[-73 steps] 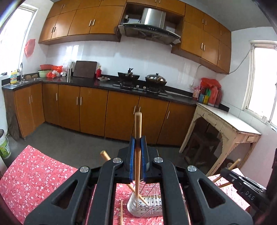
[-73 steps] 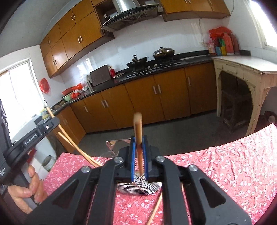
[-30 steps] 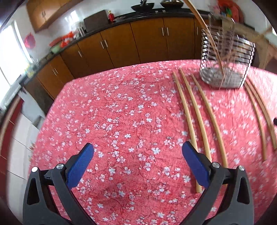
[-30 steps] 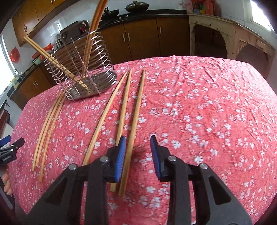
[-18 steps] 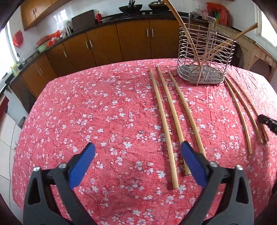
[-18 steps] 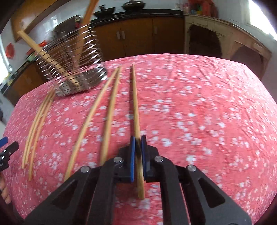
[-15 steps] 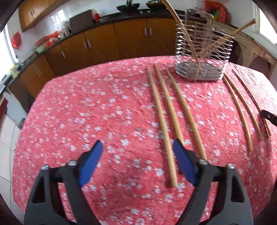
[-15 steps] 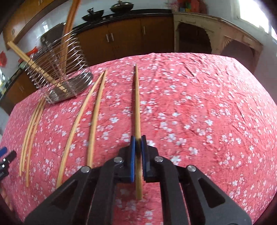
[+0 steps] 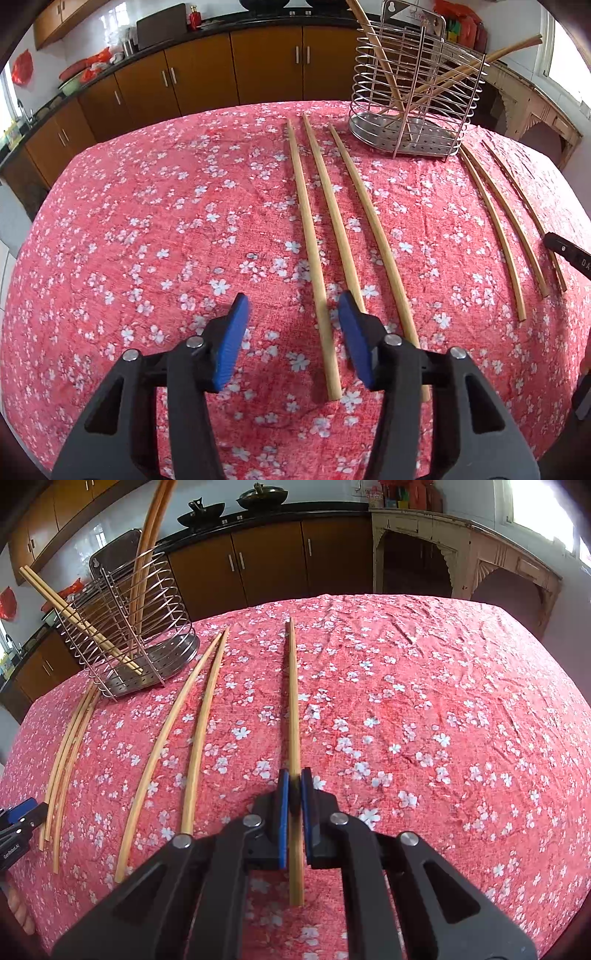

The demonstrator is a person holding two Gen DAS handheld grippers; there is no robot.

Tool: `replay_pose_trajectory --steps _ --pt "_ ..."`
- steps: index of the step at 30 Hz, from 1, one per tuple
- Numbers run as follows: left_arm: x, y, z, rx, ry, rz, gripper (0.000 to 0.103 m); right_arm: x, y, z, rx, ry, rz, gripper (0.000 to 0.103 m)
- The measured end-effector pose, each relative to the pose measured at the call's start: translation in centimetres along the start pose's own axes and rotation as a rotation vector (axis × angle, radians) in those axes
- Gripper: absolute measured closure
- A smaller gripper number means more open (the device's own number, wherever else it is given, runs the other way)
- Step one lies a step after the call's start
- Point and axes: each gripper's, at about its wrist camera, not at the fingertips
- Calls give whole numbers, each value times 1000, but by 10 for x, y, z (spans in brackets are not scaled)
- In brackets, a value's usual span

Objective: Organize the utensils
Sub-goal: 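Close the right tool on a chopstick while the left tool grasps another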

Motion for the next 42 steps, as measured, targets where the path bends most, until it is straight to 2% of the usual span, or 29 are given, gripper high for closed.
replay_pose_trajectory --steps 4,8,19,38,40,42 --pt "-3 -3 -2 -5 -4 -5 60 0 0 0 1 1 -2 95" --pt "-9 6 -10 31 -4 -30 72 5 2 5 2 3 -20 95" --pt "-1 9 -2 27 -3 -27 72 19 -4 16 -12 17 -55 95" --pt "12 1 7 12 -17 -41 72 42 -6 36 -18 17 -61 94" --pt "14 0 8 15 -22 -41 74 44 -9 39 -26 12 -65 94" --pt "15 -1 8 15 -22 -40 86 46 -11 39 -32 10 -71 95"
Point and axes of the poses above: each gripper's, at about its wrist camera, not at the fingertips, and x roughly against the way its jaws point, y to its left, z to its underside, and after that the axes turned 9 degrees about -y, right-handed
